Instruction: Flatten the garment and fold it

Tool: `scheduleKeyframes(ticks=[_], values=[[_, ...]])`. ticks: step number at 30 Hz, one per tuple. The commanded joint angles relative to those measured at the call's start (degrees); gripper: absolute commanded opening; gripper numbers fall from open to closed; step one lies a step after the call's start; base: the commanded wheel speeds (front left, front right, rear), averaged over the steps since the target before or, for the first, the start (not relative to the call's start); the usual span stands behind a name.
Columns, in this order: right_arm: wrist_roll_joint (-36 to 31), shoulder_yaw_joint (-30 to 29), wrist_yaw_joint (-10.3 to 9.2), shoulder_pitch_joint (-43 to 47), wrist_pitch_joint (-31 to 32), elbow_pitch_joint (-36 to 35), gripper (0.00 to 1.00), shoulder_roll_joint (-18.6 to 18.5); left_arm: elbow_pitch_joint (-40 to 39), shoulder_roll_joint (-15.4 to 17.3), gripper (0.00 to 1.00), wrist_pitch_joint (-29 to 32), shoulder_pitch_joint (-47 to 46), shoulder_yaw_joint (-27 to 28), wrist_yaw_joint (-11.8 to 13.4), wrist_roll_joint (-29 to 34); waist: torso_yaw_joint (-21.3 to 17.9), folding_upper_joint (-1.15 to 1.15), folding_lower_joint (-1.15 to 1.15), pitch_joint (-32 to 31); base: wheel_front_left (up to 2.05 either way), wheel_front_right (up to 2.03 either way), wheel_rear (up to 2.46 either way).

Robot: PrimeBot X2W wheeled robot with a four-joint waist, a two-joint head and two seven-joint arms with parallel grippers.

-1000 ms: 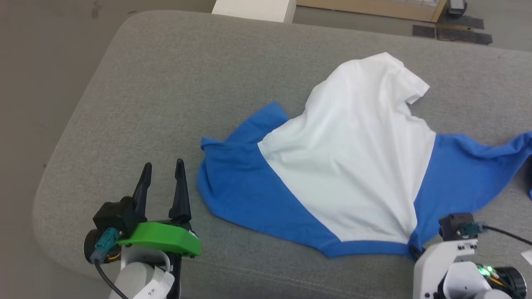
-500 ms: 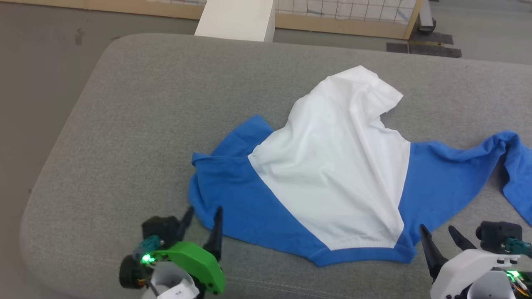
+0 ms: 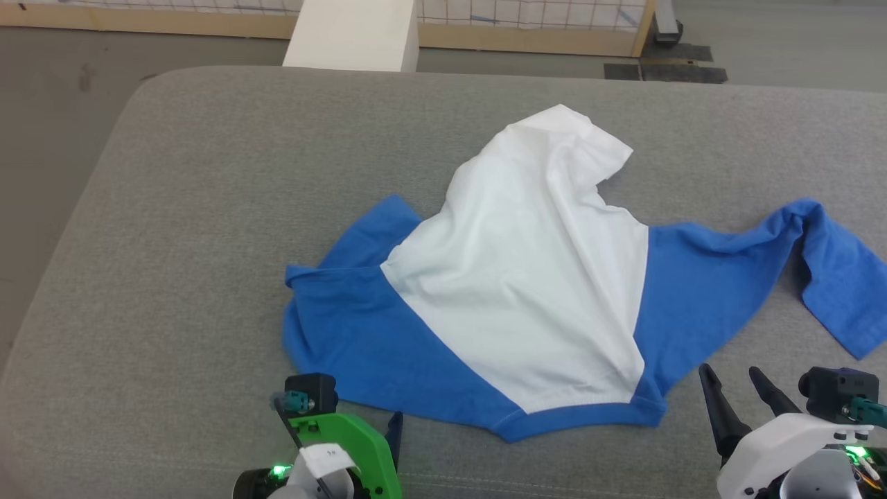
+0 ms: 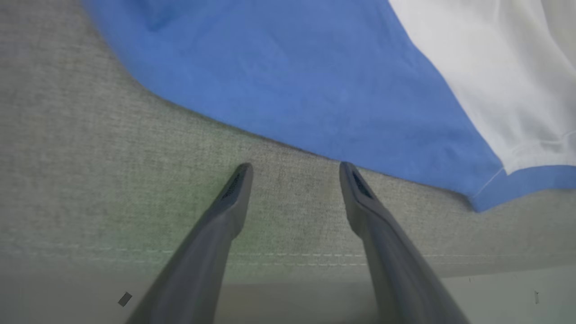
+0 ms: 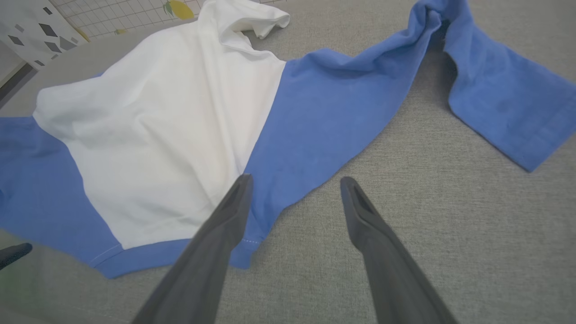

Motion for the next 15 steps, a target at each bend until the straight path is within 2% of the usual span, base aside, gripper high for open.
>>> scheduleKeyframes(ticks=[1, 14, 15], values=[[0.6, 0.3, -0.09, -1.0, -0.4, -0.3, 1.00, 0.0, 0.2, -0.1, 1.00, 0.0, -1.5, 0.0, 0.7, -0.8, -1.2, 0.00, 0.00, 0.9, 0.00, 0.00, 0.00], [1.1, 1.4, -0.09, -2.0, -0.3, -0.8, 1.00, 0.0, 4.2, 0.1, 1.00, -0.4, -4.8, 0.5, 3.5, -3.3, -3.9, 0.00, 0.00, 2.8, 0.00, 0.00, 0.00], [1.1, 1.4, -0.09, -2.1, -0.4, -0.9, 1.00, 0.0, 4.3, 0.2, 0.41, -0.6, -5.1, 0.5, 3.6, -3.2, -3.9, 0.00, 0.00, 2.9, 0.00, 0.00, 0.00]])
